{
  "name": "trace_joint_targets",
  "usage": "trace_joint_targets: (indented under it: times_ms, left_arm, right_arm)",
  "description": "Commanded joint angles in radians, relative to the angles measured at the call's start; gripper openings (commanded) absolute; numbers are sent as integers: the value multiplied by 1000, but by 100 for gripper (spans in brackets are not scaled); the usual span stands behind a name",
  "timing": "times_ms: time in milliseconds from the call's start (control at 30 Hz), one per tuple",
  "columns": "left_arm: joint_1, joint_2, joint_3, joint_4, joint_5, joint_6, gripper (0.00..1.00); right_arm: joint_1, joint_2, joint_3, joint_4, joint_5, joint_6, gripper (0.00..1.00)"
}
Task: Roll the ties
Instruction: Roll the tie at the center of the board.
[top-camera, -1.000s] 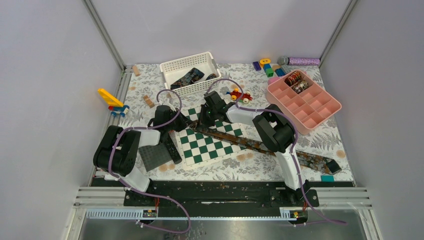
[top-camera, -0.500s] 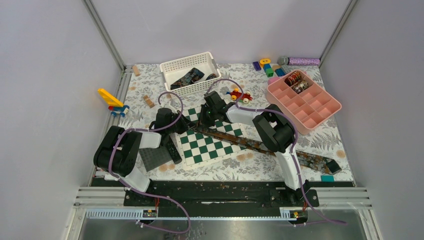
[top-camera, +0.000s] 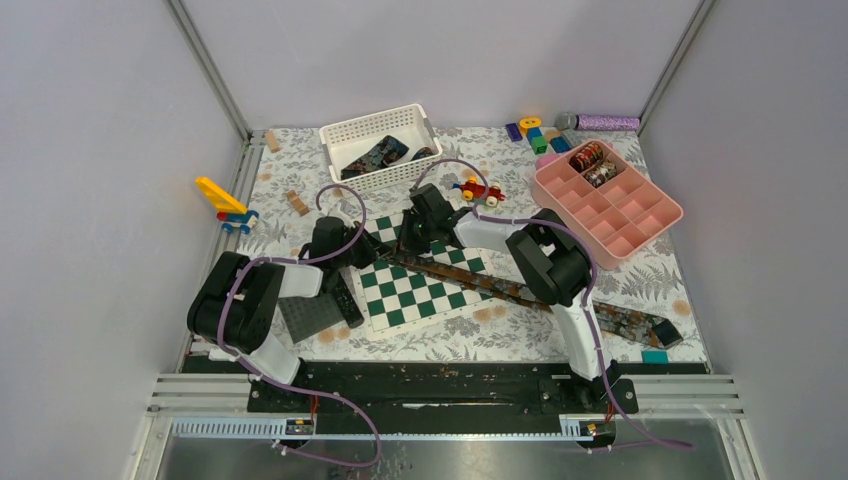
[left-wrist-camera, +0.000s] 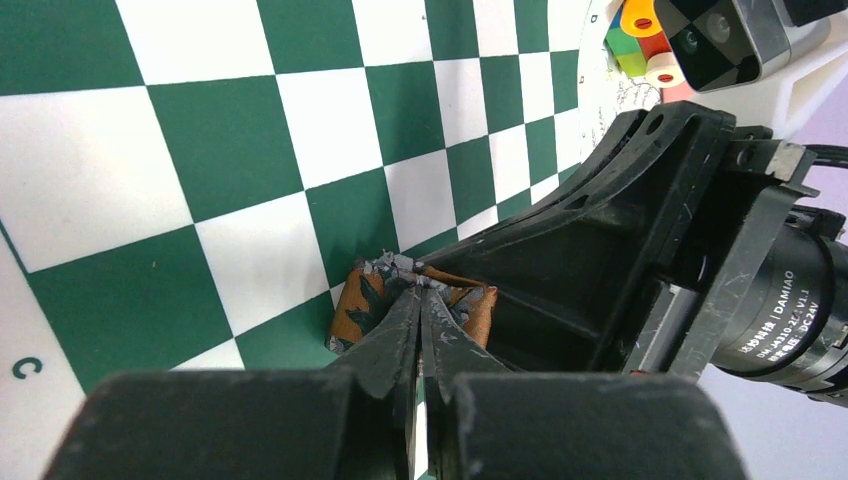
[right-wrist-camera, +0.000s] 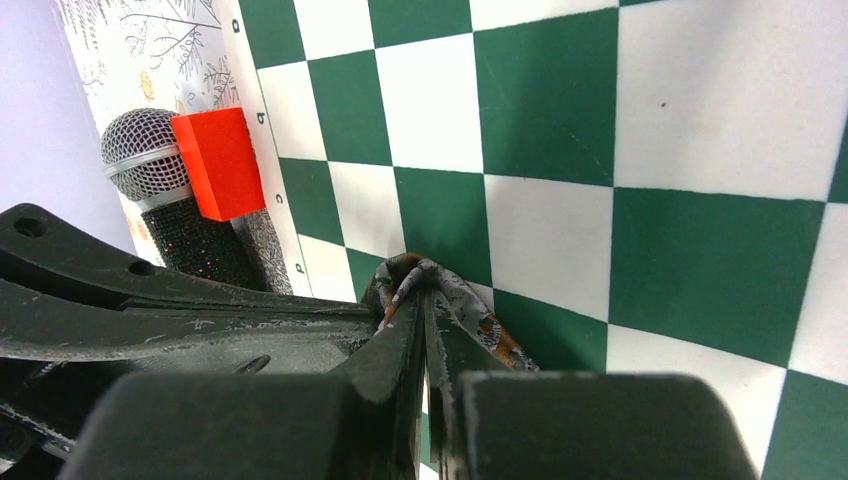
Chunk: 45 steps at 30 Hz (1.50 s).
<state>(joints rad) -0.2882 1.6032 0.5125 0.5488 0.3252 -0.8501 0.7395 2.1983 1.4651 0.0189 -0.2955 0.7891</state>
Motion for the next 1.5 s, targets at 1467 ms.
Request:
trace_joint_targets:
  times_ms: [1467]
  left_arm:
    - [-14, 10, 84, -56, -6, 40, 0]
  right_arm:
    - [4, -174, -101, 10, 73, -71, 1]
